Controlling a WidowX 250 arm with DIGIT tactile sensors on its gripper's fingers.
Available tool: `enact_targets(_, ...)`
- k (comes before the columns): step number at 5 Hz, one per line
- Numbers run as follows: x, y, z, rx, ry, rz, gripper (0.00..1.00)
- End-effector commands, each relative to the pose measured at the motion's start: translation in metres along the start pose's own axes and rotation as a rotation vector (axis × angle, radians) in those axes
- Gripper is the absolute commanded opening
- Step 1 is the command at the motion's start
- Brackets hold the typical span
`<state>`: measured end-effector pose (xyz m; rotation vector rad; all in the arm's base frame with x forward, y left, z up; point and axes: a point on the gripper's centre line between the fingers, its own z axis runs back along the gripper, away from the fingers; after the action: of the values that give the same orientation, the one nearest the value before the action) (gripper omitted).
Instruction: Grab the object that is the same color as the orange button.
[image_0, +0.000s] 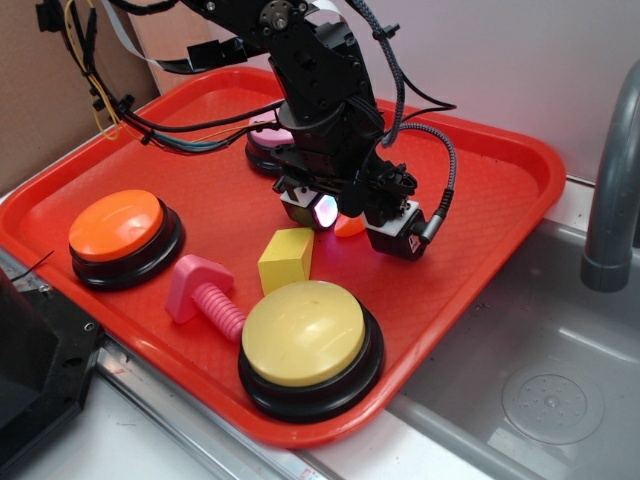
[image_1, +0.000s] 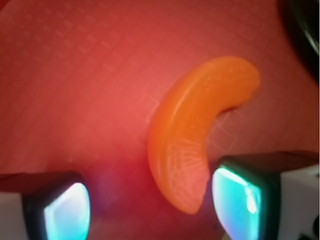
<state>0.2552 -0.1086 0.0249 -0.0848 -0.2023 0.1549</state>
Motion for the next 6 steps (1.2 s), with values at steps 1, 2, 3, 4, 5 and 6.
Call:
enact_targets(1, 0.0186, 0.0004, -0.0005, -0.006, -0.062, 0.034, 1.0)
enact_targets(2, 0.0163, -0.0018, -0.0049, 0.012, -0.045, 0.026, 0.85)
enact_targets(3, 0.0111, -0.0019, -0.0051, -0.003, -0.017, 0.03, 0.0)
enact_targets(4, 0.0089, -0.0012, -0.0053, 0.002, 0.003, 0.039, 0.0)
enact_targets(5, 0.0087, 0.0003, -0.0065, 0.007, 0.024, 0.033, 0.0)
enact_targets(6, 0.0114, 0.0035, -0.0045, 0.035, 0.088, 0.071, 0.0)
